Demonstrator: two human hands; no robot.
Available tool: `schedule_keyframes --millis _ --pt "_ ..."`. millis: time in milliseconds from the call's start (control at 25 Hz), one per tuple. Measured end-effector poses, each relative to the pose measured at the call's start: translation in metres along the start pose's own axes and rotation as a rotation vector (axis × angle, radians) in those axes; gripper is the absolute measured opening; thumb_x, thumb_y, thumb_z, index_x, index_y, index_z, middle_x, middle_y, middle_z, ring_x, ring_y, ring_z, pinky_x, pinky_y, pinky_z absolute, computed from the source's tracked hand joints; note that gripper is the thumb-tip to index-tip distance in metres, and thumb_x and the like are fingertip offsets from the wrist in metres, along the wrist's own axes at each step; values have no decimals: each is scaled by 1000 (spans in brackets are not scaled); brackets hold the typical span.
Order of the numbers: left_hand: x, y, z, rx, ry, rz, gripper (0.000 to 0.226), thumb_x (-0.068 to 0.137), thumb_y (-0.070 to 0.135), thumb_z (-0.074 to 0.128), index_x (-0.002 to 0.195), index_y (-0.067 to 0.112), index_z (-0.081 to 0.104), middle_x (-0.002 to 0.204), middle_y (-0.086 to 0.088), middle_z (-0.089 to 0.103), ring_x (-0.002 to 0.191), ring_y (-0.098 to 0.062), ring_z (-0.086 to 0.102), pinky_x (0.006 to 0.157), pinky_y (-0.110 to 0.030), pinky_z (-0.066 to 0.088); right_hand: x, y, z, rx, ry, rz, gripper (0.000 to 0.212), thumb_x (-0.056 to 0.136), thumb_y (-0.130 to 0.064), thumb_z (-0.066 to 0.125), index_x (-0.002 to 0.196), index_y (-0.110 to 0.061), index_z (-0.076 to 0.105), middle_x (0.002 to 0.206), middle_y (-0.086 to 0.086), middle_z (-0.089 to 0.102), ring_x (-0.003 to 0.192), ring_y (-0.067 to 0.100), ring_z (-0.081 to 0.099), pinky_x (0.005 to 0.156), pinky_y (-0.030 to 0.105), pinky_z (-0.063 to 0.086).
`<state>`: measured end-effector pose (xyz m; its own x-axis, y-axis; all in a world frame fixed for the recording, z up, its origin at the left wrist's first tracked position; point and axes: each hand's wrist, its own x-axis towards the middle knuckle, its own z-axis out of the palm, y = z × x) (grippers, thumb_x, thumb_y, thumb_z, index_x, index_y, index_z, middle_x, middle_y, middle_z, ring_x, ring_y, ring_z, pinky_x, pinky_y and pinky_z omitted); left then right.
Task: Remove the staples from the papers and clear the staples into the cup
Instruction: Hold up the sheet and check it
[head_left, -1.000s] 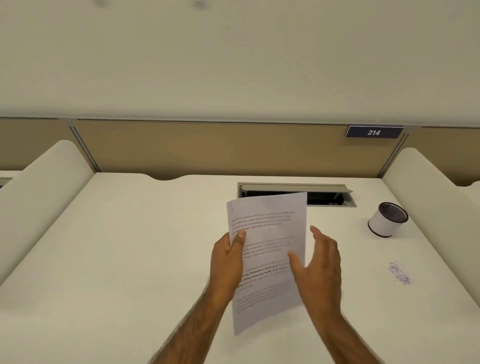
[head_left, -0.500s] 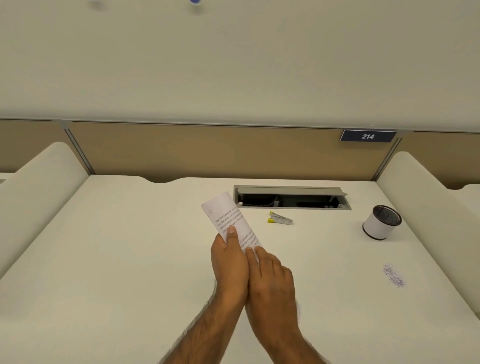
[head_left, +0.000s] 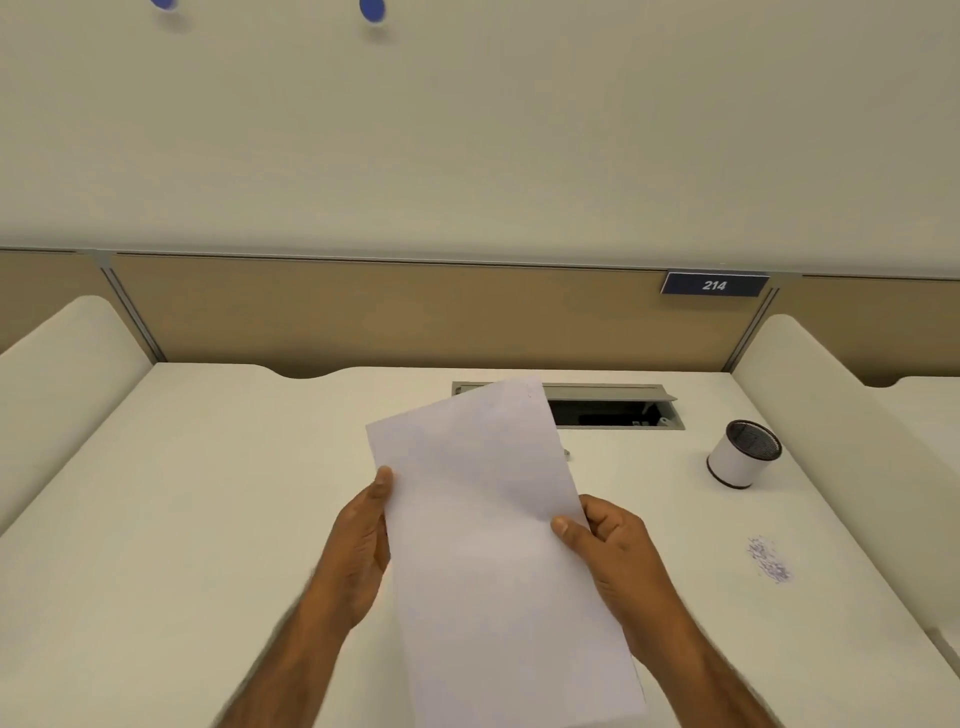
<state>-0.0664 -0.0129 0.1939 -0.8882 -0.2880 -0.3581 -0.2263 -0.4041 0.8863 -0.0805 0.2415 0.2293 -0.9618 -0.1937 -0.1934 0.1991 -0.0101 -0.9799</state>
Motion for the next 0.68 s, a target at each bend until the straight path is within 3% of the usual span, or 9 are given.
schedule_keyframes --millis 80,200,480,680 --pt "-4 2 0 -48 -127 -69 47 97 38 58 136 12 64 131 -11 72 123 -30 68 111 -51 46 -1 6 -3 41 -15 42 19 96 -5 59 108 -10 73 105 16 75 97 41 70 89 54 55" --pt "-7 -1 6 -37 -170 -65 42 95 29 63 134 12 65 128 -12 74 119 -34 70 108 -53 48 -3 11 -5 71 -48 88 18 95 -6 60 108 -8 73 107 18 74 99 43 70 90 55 55" --pt "-8 -5 10 82 -220 -40 35 98 28 61 129 12 68 121 -13 76 110 -34 74 86 -42 62 14 -10 -2 14 128 -15 16 95 -22 63 98 -8 72 95 8 77 84 26 72 79 38 59" --pt "-10 -11 13 136 -268 -32 36 97 31 63 128 13 67 118 -12 77 105 -33 75 82 -40 64 28 -19 5 133 241 -68 12 93 -22 67 98 -13 73 94 2 76 79 16 72 69 27 57"
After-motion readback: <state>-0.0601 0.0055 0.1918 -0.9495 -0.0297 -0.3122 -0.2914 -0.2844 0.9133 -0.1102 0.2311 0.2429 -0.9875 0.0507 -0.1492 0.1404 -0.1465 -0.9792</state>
